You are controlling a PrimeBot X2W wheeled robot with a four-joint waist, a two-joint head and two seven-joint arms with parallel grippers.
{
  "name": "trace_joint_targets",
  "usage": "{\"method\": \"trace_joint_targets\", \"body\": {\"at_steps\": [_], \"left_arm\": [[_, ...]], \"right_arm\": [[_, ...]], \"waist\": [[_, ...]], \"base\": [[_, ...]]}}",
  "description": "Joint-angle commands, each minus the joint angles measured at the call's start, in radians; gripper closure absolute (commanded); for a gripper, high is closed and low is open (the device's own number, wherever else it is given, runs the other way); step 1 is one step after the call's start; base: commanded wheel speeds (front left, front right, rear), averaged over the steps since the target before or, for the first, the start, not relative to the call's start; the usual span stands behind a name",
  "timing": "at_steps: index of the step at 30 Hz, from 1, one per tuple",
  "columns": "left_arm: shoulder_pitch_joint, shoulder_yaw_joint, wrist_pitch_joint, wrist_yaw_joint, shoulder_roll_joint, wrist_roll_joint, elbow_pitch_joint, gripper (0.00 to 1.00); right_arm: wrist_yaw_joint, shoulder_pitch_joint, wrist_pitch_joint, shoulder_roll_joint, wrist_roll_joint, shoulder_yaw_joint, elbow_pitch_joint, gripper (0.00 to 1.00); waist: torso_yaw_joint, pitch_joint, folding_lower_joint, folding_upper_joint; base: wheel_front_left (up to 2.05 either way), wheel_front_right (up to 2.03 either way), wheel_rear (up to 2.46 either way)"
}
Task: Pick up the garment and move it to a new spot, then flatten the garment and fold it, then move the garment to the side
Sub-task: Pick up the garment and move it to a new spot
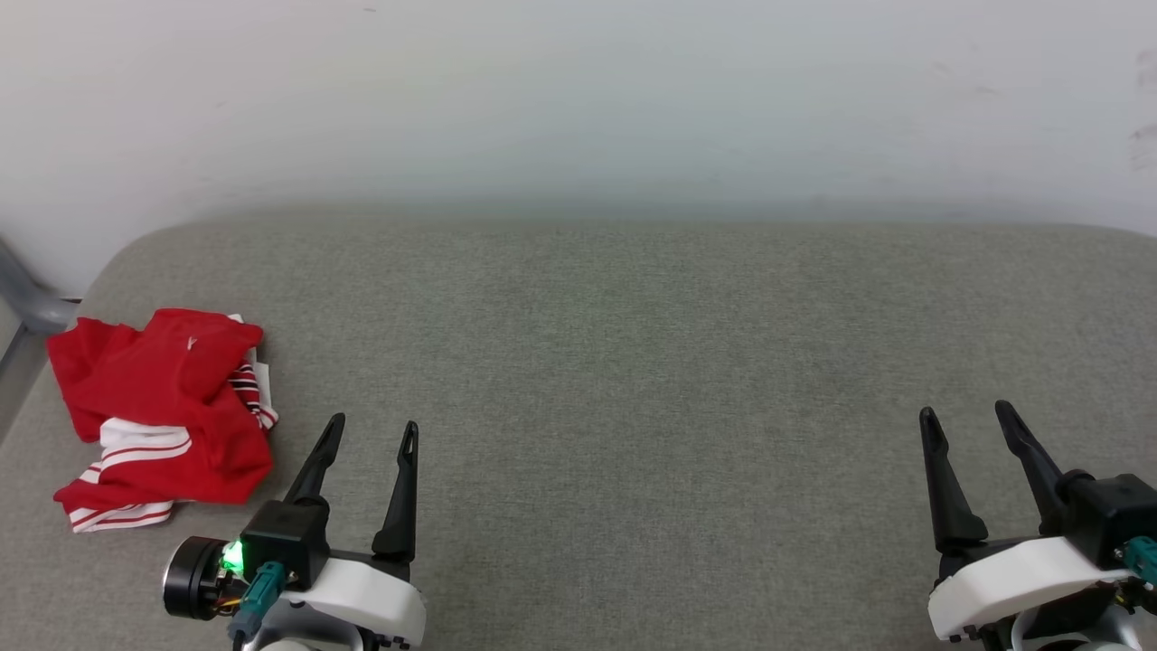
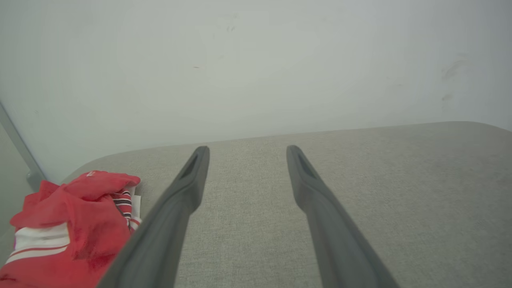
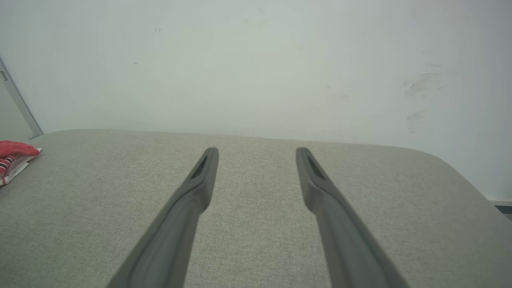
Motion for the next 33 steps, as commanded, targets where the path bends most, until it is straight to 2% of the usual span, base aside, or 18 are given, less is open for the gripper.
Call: {"method": "trace_joint_targets", "body": {"at_steps": [1, 11, 33], "left_arm": [[-0.010, 0.000, -0.006, -0.002, 0.000, 0.012, -0.001, 0.00], [-0.034, 0.030, -0.008, -0.020, -0.020, -0.012, 0.008, 0.00], [-0.039, 0.108, -0.008, -0.049, -0.051, -0.055, 0.013, 0.00]], "right_arm": [[0.000, 0.012, -0.009, 0.003, -0.011, -0.001, -0.009, 0.00], [0.000, -0.001, -0.016, 0.003, -0.001, 0.009, -0.024, 0.00], [0.000, -0.022, -0.014, 0.003, 0.009, 0.069, -0.070, 0.00]], "waist": [[0.006, 0.001, 0.0000, 0.0000], [0.095, 0.019, 0.0000, 0.0000], [0.415, 0.033, 0.0000, 0.0000]], "base": [[0.00, 0.00, 0.00], [0.00, 0.00, 0.00], [0.00, 0.00, 0.00]]}}
